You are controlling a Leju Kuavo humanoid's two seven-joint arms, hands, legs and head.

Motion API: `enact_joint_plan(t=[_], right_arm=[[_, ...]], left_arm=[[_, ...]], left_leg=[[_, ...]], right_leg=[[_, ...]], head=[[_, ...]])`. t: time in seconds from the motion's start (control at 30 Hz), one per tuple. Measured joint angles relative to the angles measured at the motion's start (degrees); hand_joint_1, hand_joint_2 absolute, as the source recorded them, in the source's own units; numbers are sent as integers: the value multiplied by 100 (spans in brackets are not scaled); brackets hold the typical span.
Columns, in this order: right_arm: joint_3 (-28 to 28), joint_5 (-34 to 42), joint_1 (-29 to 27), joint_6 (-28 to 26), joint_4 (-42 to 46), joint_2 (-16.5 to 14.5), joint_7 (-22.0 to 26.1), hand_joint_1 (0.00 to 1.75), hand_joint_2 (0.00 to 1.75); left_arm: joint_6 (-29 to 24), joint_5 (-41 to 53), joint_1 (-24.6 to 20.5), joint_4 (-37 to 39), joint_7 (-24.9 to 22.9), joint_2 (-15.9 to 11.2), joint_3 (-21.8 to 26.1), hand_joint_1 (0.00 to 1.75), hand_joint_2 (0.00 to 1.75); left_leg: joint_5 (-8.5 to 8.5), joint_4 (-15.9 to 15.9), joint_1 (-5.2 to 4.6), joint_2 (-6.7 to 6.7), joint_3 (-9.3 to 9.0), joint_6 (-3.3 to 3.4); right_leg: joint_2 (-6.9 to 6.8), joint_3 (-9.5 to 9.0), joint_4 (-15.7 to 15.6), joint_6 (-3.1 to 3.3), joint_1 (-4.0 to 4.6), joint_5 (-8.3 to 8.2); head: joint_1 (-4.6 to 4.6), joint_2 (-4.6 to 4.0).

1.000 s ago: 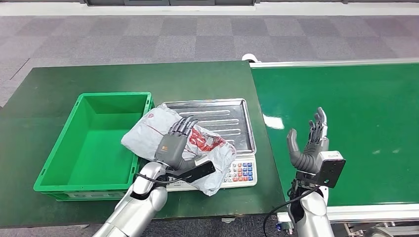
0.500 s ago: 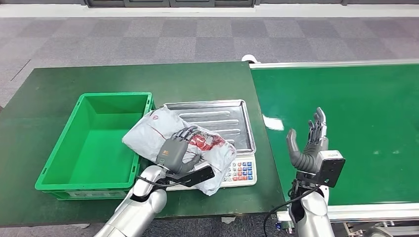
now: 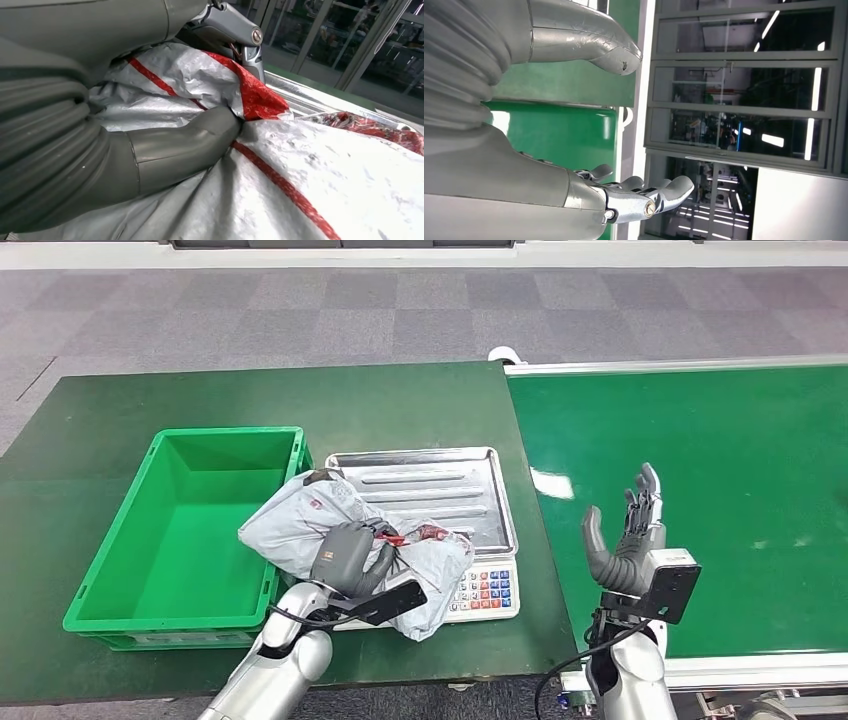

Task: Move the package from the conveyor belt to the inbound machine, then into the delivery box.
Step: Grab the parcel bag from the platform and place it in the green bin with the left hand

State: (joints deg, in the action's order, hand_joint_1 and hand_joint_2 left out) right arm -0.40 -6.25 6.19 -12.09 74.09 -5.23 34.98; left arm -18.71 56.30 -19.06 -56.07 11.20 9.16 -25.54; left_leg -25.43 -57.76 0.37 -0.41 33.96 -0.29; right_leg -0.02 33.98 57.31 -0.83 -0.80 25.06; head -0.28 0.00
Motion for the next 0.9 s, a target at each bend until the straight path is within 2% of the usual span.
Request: enact_joint_plan(t=[0.13,0.27,0.47,0.57,0.63,0.7,0.9], right_arm=[[-7,-1,1,49,0,-3,-10,0,175],[-8,3,3,76,0,-6,-13,0,175],[-8,10,8,79,0,-21,-10,0,175],[-8,35,20,78,-10,-30,12,0,175],[-8,74,51,75,-52,-35,48,0,175],[-8,127,102,67,-124,-37,93,0,175],[-8,237,224,57,-338,-37,141,0,175]], left_arm=[[-352,-269,113,-145,286,-4,56,175,175],[-1001,-847,297,-457,1019,-3,152,175,175],[-1230,-1118,437,-810,1332,-6,221,175,175],[-1720,-1773,542,-1053,2057,11,291,175,175],[-2007,-2127,650,-1398,2567,51,390,175,175],[-2111,-2226,774,-1892,2823,103,490,175,175],[-2133,-1994,1021,-3243,2894,257,668,175,175]], left_leg=[[-5,0,0,0,10,-1],[-5,0,0,-1,30,-2],[-6,0,0,-1,38,-1],[-6,0,0,0,40,-1],[-6,0,0,0,42,-1],[-6,0,0,-1,44,-1],[-6,0,0,-1,46,-1]], right_leg=[[2,11,0,0,0,6],[1,31,1,0,0,7],[0,37,1,-1,0,7],[1,40,1,-1,0,7],[1,42,1,-1,0,7],[0,43,1,-1,0,7],[0,45,1,-2,0,8]], head=[[1,0],[0,0],[0,0],[1,0],[1,0],[0,0],[1,0]])
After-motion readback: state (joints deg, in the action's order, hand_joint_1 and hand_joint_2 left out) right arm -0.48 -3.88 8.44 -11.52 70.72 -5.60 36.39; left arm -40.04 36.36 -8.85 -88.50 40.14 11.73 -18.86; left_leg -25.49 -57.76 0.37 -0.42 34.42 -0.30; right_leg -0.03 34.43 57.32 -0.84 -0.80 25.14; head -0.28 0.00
